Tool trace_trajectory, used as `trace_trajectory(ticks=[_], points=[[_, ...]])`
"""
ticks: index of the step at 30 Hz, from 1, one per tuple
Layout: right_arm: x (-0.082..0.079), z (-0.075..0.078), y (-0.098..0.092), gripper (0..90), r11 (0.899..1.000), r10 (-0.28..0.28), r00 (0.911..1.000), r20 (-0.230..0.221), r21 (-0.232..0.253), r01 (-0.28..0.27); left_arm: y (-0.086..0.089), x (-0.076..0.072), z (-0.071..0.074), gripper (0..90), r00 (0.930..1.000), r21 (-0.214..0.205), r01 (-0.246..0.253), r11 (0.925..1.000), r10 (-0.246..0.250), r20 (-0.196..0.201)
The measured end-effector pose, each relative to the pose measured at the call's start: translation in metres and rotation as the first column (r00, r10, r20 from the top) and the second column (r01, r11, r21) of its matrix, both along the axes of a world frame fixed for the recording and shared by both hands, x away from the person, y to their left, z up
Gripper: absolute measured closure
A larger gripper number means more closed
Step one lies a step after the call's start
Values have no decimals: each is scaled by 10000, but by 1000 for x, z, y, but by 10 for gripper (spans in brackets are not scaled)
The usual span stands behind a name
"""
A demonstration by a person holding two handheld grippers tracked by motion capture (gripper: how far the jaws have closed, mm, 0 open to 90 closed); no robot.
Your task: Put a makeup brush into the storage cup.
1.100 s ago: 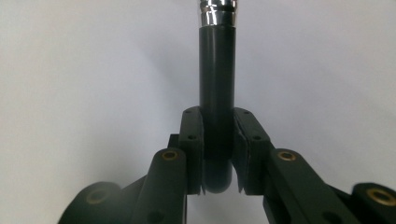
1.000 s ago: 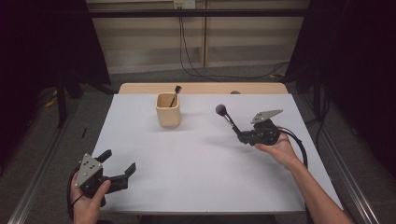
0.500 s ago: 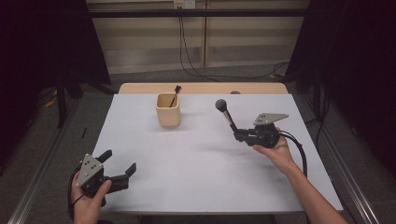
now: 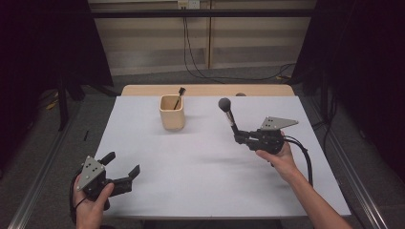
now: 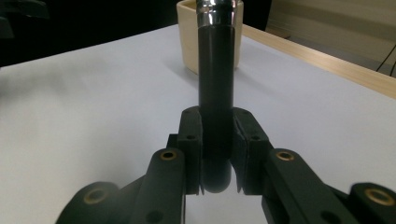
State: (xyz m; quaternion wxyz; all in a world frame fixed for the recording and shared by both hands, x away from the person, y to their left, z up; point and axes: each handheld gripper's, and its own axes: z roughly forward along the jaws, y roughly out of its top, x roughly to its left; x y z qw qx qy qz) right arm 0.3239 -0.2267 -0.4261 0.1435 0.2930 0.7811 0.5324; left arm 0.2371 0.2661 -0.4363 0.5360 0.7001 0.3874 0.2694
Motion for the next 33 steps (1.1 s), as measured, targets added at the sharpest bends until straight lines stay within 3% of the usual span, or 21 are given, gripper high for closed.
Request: trace_trajectory(ticks=[4, 6, 8, 11, 17, 20, 26, 31, 33], points=[[-3, 2, 2, 756, 9999, 56, 10000, 6, 111, -56, -5, 2, 0, 33, 9999, -203, 64, 9998, -67, -143], [-4, 2, 3, 756, 9999, 87, 10000, 7, 83, -87, -6, 1, 0, 31, 9999, 30, 108, 9999, -108, -112], [-4, 1, 3, 756, 9997, 154, 9998, -81, 192, -152, -6, 1, 0, 31, 9999, -178, 100, 9998, -103, -137], [-5, 1, 6, 756, 9993, 261, 9996, -112, 273, -258, -7, 1, 3, 31, 9999, -163, 103, 9998, -104, -54], [-10, 2, 13, 756, 9982, 526, 9986, -82, 310, -523, -21, 5, 10, 31, 9986, 94, 489, 9988, -490, 185], [-13, 3, 17, 756, 9973, 676, 9977, -31, 295, -674, -26, 7, 13, 31, 9974, 12, 691, 9976, -692, 213], [-17, 3, 23, 756, 9957, 793, 9968, 2, 469, -793, -41, 14, 17, 31, 9972, 44, 641, 9979, -642, 387], [-20, 4, 28, 756, 9942, 1011, 9949, 29, 377, -1012, -55, 21, 22, 31, 9942, 241, 959, 9951, -970, 474], [-21, 5, 29, 756, 9932, 1106, 9939, 46, 351, -1107, -59, 25, 23, 31, 9934, 117, 1052, 9944, -1056, 453]])
